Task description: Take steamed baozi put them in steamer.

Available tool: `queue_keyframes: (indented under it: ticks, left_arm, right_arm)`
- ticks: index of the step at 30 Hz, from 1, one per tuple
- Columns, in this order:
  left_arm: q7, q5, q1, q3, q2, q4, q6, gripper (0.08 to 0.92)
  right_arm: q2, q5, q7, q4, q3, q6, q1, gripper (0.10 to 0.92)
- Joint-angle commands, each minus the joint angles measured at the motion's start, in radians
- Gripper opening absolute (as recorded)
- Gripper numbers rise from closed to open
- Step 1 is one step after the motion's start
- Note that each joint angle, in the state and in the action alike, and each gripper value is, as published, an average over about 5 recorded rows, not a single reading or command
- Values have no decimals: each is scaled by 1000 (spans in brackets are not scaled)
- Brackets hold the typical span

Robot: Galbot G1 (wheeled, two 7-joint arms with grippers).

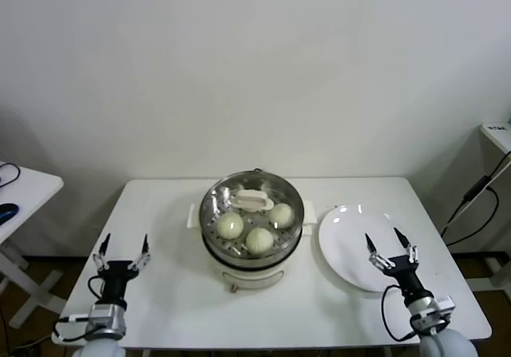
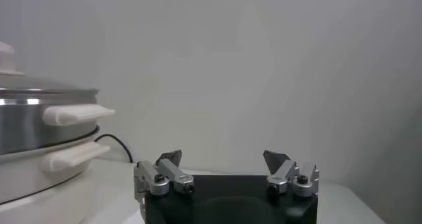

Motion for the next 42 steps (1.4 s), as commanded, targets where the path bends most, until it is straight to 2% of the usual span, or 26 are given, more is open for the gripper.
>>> queue_keyframes:
  ticks: [1, 20, 42]
  left_arm:
    - [10, -33, -17, -22, 4, 98, -50, 823]
    - [56, -83, 1, -2, 4, 71, -52, 823]
    - [66, -81, 13, 15, 5, 35, -48, 823]
  right_arm:
    - [-74, 32, 87, 78, -59, 14, -103, 823]
    - [-51, 16, 87, 58, -63, 19, -67, 823]
    - [-52, 14, 69, 43, -61, 20, -45, 823]
